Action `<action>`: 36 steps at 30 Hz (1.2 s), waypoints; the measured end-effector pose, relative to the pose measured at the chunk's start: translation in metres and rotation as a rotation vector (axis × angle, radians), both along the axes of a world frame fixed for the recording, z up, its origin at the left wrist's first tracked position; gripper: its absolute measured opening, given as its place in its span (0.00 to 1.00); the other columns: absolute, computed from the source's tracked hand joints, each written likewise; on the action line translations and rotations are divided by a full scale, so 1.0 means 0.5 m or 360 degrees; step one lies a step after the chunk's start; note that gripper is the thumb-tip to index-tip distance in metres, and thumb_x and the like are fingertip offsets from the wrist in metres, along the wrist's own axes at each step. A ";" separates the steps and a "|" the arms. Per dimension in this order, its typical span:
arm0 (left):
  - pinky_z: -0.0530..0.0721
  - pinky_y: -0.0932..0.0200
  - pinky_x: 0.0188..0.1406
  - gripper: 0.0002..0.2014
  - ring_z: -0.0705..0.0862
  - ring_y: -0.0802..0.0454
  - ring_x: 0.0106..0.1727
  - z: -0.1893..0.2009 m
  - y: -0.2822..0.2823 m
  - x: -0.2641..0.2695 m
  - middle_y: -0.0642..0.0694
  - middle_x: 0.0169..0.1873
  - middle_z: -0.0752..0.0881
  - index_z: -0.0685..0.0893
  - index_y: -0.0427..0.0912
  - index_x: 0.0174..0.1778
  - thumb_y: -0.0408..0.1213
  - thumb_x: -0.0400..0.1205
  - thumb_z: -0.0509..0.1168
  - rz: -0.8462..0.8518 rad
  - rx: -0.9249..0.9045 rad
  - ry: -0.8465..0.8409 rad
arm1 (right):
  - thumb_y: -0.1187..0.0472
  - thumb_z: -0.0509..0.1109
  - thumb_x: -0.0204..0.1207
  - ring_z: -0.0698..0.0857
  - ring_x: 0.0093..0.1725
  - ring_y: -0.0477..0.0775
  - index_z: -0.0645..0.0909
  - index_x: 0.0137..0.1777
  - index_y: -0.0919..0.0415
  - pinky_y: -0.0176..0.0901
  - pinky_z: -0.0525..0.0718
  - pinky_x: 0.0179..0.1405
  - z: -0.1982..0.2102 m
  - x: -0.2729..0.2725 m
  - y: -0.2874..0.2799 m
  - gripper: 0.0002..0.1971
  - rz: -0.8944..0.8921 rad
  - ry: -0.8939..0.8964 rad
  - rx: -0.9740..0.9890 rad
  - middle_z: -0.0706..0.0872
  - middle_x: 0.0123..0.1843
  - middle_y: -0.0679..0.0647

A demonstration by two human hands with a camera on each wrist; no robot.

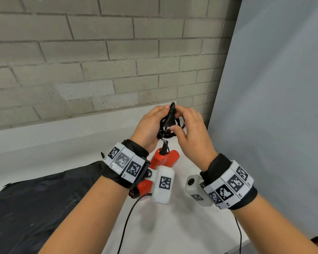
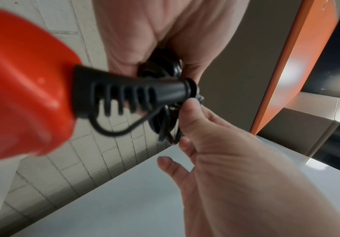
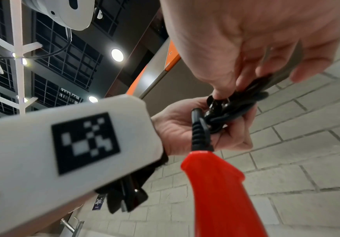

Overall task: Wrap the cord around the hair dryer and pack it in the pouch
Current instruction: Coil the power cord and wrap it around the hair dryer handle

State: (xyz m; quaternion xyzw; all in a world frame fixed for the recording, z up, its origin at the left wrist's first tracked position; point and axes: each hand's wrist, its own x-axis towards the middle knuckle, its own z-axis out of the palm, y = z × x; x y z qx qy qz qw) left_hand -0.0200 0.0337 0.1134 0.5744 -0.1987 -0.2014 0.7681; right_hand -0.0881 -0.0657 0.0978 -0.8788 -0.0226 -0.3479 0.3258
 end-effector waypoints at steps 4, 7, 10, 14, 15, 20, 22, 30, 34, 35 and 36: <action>0.80 0.63 0.37 0.13 0.83 0.55 0.39 -0.004 0.001 -0.001 0.46 0.40 0.85 0.82 0.43 0.53 0.45 0.84 0.55 -0.0005 0.0049 -0.0027 | 0.67 0.64 0.77 0.65 0.61 0.39 0.67 0.72 0.62 0.19 0.67 0.60 -0.007 0.003 0.000 0.23 0.0021 0.0031 0.0006 0.67 0.68 0.57; 0.83 0.63 0.37 0.14 0.85 0.54 0.41 -0.005 0.000 -0.002 0.46 0.41 0.86 0.82 0.43 0.55 0.46 0.83 0.56 0.0022 0.0084 -0.0063 | 0.73 0.61 0.77 0.72 0.61 0.43 0.65 0.73 0.62 0.36 0.75 0.69 -0.011 0.008 0.004 0.24 0.0158 0.0064 0.0145 0.70 0.69 0.57; 0.83 0.60 0.38 0.11 0.85 0.52 0.41 -0.006 0.003 -0.004 0.46 0.44 0.86 0.81 0.44 0.56 0.42 0.81 0.60 -0.0040 0.0100 -0.0035 | 0.76 0.59 0.76 0.77 0.59 0.49 0.65 0.73 0.62 0.41 0.76 0.65 -0.016 0.015 0.001 0.25 0.0131 0.0054 0.0228 0.75 0.65 0.59; 0.85 0.54 0.52 0.13 0.85 0.48 0.50 -0.013 0.008 0.001 0.43 0.49 0.86 0.80 0.42 0.60 0.35 0.79 0.63 -0.0052 0.0120 -0.0155 | 0.75 0.61 0.74 0.76 0.56 0.45 0.68 0.70 0.63 0.20 0.72 0.56 -0.018 0.020 -0.008 0.24 0.0110 0.0024 0.0252 0.77 0.61 0.54; 0.85 0.54 0.52 0.14 0.85 0.48 0.51 -0.013 0.009 0.003 0.43 0.50 0.85 0.79 0.40 0.61 0.32 0.79 0.63 -0.0063 0.0105 -0.0176 | 0.75 0.62 0.74 0.77 0.54 0.46 0.69 0.69 0.63 0.19 0.74 0.54 -0.017 0.020 -0.009 0.23 0.0126 0.0026 0.0283 0.78 0.60 0.54; 0.84 0.54 0.55 0.16 0.84 0.47 0.51 -0.008 0.010 0.014 0.44 0.48 0.85 0.81 0.43 0.56 0.22 0.76 0.63 -0.0048 0.0079 -0.0244 | 0.70 0.64 0.76 0.83 0.48 0.46 0.70 0.59 0.51 0.35 0.84 0.43 -0.004 0.018 -0.013 0.17 0.0317 0.0062 0.0594 0.80 0.50 0.38; 0.85 0.57 0.53 0.18 0.84 0.49 0.51 -0.007 0.011 0.014 0.44 0.48 0.85 0.80 0.44 0.56 0.20 0.75 0.63 -0.0075 0.0094 -0.0312 | 0.65 0.62 0.79 0.84 0.41 0.45 0.71 0.57 0.51 0.34 0.83 0.38 -0.004 0.021 -0.017 0.10 0.0299 -0.0012 0.0634 0.81 0.47 0.41; 0.83 0.70 0.44 0.11 0.85 0.62 0.44 0.003 0.003 0.002 0.50 0.45 0.86 0.83 0.45 0.54 0.30 0.77 0.65 0.0016 0.0199 -0.0366 | 0.65 0.65 0.78 0.79 0.28 0.35 0.68 0.39 0.42 0.27 0.76 0.29 0.000 0.033 -0.028 0.16 0.0216 0.0024 0.0534 0.80 0.38 0.42; 0.77 0.77 0.29 0.10 0.83 0.69 0.30 -0.001 -0.007 -0.005 0.49 0.39 0.85 0.85 0.37 0.50 0.34 0.74 0.70 0.0185 0.0203 -0.0446 | 0.66 0.68 0.75 0.79 0.29 0.39 0.68 0.37 0.44 0.31 0.77 0.30 0.001 0.027 -0.027 0.16 0.0213 0.0057 0.0544 0.79 0.38 0.43; 0.79 0.76 0.31 0.10 0.84 0.67 0.33 -0.001 -0.008 -0.003 0.46 0.40 0.86 0.85 0.36 0.49 0.33 0.73 0.71 0.0204 0.0216 -0.0446 | 0.67 0.69 0.74 0.79 0.30 0.42 0.68 0.37 0.45 0.37 0.80 0.31 0.001 0.026 -0.027 0.16 0.0218 0.0058 0.0575 0.79 0.39 0.43; 0.82 0.73 0.34 0.10 0.86 0.61 0.38 -0.001 -0.009 -0.002 0.44 0.41 0.87 0.86 0.36 0.49 0.32 0.72 0.72 0.0212 0.0229 -0.0435 | 0.67 0.69 0.73 0.80 0.31 0.46 0.69 0.38 0.45 0.40 0.82 0.32 0.001 0.025 -0.027 0.16 0.0215 0.0065 0.0611 0.78 0.39 0.43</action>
